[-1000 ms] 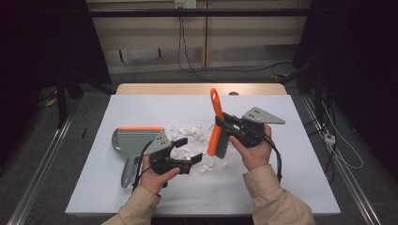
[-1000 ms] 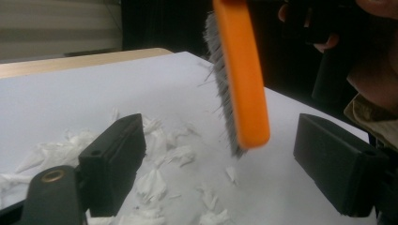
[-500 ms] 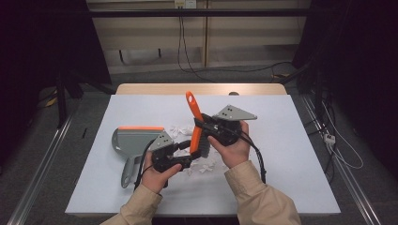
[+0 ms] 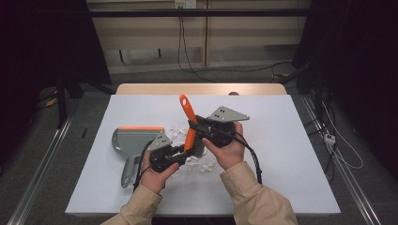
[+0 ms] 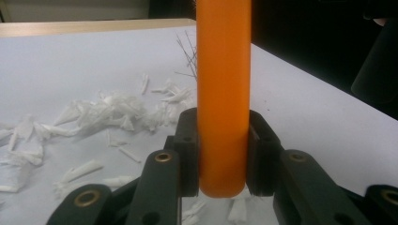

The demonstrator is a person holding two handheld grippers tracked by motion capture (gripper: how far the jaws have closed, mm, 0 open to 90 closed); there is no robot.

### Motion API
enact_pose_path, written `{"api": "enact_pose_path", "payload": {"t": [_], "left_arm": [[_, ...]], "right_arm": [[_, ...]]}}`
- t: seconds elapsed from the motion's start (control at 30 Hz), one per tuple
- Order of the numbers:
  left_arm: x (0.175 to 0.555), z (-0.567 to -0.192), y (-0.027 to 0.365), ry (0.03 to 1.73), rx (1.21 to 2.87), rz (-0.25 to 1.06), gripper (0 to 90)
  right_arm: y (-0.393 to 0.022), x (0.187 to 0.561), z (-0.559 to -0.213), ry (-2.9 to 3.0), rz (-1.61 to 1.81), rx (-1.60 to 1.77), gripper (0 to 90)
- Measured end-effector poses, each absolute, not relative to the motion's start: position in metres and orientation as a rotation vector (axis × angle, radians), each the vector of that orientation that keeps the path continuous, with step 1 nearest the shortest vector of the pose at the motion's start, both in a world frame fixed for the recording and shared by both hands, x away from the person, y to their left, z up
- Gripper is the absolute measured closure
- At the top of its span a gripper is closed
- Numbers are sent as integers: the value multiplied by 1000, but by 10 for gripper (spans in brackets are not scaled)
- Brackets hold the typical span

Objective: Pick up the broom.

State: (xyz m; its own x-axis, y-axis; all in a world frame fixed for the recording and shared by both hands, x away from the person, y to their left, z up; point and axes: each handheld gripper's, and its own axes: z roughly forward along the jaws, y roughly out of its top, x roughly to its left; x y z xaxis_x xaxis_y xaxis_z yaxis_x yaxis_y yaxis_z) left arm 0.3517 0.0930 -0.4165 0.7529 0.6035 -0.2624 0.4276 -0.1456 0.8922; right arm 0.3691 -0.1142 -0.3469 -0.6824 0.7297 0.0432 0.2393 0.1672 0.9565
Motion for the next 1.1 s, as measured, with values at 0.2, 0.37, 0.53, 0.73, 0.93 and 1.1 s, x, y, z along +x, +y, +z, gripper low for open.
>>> {"api": "enact_pose_path", "payload": {"t": [0.2,0.37,0.53,0.73,0.93,1.1], "left_arm": [[350,-416,96,824,1767,225,709],[352,-415,103,862,1739,260,710],[352,-414,107,893,1716,293,710],[351,-412,107,907,1694,339,709],[346,-410,104,900,1664,383,707],[342,-408,99,870,1662,414,691]], "right_arm": [[-111,372,-346,2028,1540,941,680],[-108,370,-348,1969,1535,1003,499],[-102,366,-353,1961,1536,1063,405],[-89,364,-360,1952,1546,1185,309],[-74,367,-370,1944,1517,1272,305],[-71,372,-372,1913,1533,1381,328]]}}
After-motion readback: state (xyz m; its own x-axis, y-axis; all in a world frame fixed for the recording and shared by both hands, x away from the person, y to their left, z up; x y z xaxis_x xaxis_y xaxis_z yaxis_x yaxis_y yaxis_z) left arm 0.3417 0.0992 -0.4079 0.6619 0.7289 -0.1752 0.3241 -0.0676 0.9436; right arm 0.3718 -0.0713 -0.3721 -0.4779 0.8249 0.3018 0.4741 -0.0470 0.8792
